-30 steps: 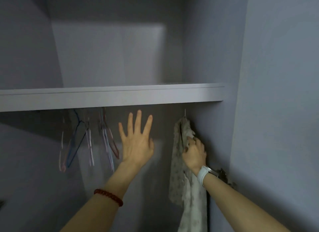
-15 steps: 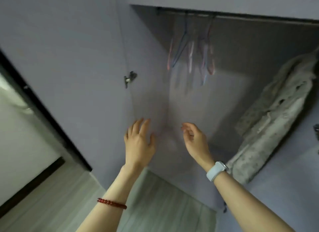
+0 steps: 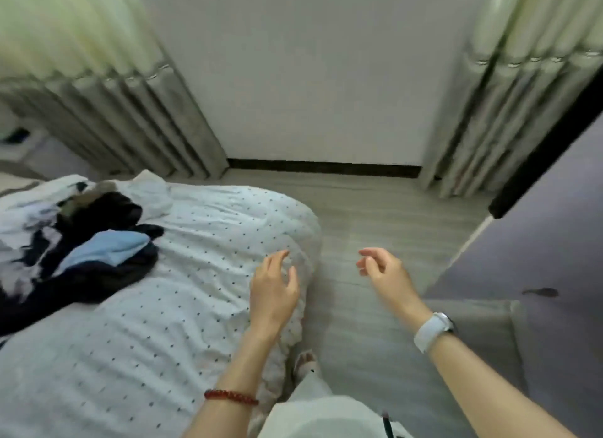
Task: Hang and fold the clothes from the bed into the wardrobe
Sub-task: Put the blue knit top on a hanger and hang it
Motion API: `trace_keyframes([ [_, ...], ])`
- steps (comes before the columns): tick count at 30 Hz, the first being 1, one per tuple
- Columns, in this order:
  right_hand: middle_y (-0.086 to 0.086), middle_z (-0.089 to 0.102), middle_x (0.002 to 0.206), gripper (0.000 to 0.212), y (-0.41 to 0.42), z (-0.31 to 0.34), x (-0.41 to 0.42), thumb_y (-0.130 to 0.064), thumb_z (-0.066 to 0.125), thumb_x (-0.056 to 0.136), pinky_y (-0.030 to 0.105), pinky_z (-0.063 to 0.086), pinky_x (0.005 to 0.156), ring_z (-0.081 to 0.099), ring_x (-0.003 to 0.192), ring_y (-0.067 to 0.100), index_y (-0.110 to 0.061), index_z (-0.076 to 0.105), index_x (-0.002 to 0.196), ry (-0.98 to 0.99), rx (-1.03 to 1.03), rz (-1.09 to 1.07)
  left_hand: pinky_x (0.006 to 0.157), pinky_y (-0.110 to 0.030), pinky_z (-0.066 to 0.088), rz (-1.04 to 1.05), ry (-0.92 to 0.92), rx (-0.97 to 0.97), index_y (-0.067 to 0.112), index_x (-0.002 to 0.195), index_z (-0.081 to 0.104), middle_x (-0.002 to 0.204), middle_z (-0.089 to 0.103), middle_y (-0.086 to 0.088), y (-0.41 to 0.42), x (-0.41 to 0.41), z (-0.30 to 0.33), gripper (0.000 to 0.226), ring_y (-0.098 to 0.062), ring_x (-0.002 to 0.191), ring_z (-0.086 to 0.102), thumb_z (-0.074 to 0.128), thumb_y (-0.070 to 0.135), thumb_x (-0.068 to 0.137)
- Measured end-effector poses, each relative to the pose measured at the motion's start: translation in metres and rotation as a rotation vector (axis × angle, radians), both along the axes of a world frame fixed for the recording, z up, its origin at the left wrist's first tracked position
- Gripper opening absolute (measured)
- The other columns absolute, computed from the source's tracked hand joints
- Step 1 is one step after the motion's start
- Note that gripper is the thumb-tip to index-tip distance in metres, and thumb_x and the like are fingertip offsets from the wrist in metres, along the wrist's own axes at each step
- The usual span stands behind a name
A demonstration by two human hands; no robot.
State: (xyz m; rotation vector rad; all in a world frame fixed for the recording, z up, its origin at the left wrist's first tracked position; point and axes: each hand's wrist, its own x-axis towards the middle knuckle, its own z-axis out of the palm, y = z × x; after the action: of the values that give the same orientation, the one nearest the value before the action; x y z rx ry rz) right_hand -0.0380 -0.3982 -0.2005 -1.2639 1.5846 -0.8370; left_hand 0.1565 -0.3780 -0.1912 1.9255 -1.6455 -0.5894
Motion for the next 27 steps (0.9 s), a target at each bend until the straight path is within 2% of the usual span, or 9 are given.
trace_keyframes([
  [3, -0.009, 0.062, 0.079, 0.023, -0.009, -0.011, 0.079, -0.004, 0.042, 0.094, 0.040, 0.050, 0.082, 0.063, 0.082, 0.022, -0.023, 0.055, 0.095, -0.024, 0.029, 0.222, 0.100, -0.028, 0.036, 0.246, 0.021, 0.061, 0.016, 0.129, 0.051, 0.129, 0.051, -0.001, 0.032, 0.078, -0.006, 0.034, -0.016, 0.122, 0.045, 0.046, 0.017, 0.096],
  [10, -0.001, 0.064, 0.096, 0.026, -0.034, -0.028, 0.256, -0.013, 0.036, 0.097, 0.010, 0.043, 0.060, 0.061, 0.080, 0.008, -0.016, 0.056, 0.113, 0.084, 0.095, 0.649, 0.100, -0.034, 0.040, 0.613, 0.056, 0.168, 0.014, 0.128, 0.052, 0.132, 0.048, -0.004, 0.054, 0.240, -0.031, 0.033, -0.020, 0.123, 0.045, 0.044, 0.016, 0.096],
  [12, -0.002, 0.064, 0.099, 0.028, -0.045, -0.029, 0.303, -0.014, 0.035, 0.097, 0.009, 0.045, 0.062, 0.062, 0.082, 0.009, -0.017, 0.056, 0.115, 0.119, 0.106, 0.718, 0.100, -0.034, 0.038, 0.622, 0.010, 0.205, 0.013, 0.130, 0.050, 0.134, 0.047, -0.005, 0.043, 0.288, -0.043, 0.035, -0.021, 0.123, 0.044, 0.045, 0.015, 0.095],
  [15, -0.004, 0.064, 0.098, 0.031, -0.072, -0.040, 0.377, -0.013, 0.034, 0.095, 0.027, 0.049, 0.074, 0.064, 0.086, 0.019, -0.016, 0.056, 0.117, 0.158, 0.119, 0.757, 0.101, -0.036, 0.037, 0.574, -0.096, 0.286, 0.011, 0.133, 0.047, 0.137, 0.043, -0.006, 0.007, 0.367, -0.063, 0.038, -0.023, 0.125, 0.039, 0.043, 0.012, 0.095],
  [18, -0.004, 0.064, 0.098, 0.031, -0.090, -0.050, 0.423, -0.014, 0.033, 0.094, 0.030, 0.049, 0.076, 0.065, 0.086, 0.025, -0.020, 0.055, 0.116, 0.178, 0.151, 0.761, 0.098, -0.035, 0.038, 0.478, -0.253, 0.372, 0.013, 0.139, 0.038, 0.142, 0.036, -0.006, -0.033, 0.428, -0.081, 0.043, -0.024, 0.128, 0.034, 0.043, 0.014, 0.096],
  [21, -0.003, 0.064, 0.101, 0.032, -0.109, -0.066, 0.454, -0.013, 0.033, 0.094, 0.030, 0.050, 0.079, 0.064, 0.087, 0.016, -0.020, 0.055, 0.117, 0.210, 0.161, 0.751, 0.102, -0.039, 0.035, 0.390, -0.382, 0.465, 0.020, 0.146, 0.023, 0.153, 0.018, -0.007, -0.077, 0.474, -0.106, 0.056, -0.026, 0.138, 0.019, 0.046, 0.022, 0.096],
  [24, -0.005, 0.064, 0.099, 0.032, -0.126, -0.085, 0.472, -0.013, 0.033, 0.094, 0.036, 0.053, 0.076, 0.064, 0.084, 0.027, -0.021, 0.054, 0.117, 0.239, 0.194, 0.727, 0.111, -0.046, 0.020, 0.340, -0.502, 0.600, 0.029, 0.149, 0.007, 0.157, 0.000, -0.006, -0.109, 0.505, -0.136, 0.071, -0.029, 0.144, 0.001, 0.052, 0.029, 0.094],
  [25, -0.007, 0.063, 0.098, 0.031, -0.128, -0.088, 0.473, -0.014, 0.034, 0.094, 0.038, 0.053, 0.075, 0.064, 0.085, 0.031, -0.022, 0.054, 0.116, 0.240, 0.210, 0.722, 0.112, -0.046, 0.018, 0.349, -0.553, 0.611, 0.030, 0.148, 0.009, 0.157, 0.004, -0.006, -0.114, 0.511, -0.141, 0.069, -0.029, 0.144, 0.003, 0.052, 0.028, 0.094],
  [27, -0.006, 0.064, 0.099, 0.028, -0.135, -0.095, 0.478, -0.015, 0.036, 0.095, 0.038, 0.054, 0.075, 0.064, 0.085, 0.031, -0.023, 0.054, 0.114, 0.255, 0.218, 0.693, 0.107, -0.041, 0.025, 0.409, -0.554, 0.512, 0.024, 0.139, 0.036, 0.145, 0.037, -0.009, -0.125, 0.521, -0.148, 0.046, -0.026, 0.135, 0.029, 0.047, 0.018, 0.095],
])
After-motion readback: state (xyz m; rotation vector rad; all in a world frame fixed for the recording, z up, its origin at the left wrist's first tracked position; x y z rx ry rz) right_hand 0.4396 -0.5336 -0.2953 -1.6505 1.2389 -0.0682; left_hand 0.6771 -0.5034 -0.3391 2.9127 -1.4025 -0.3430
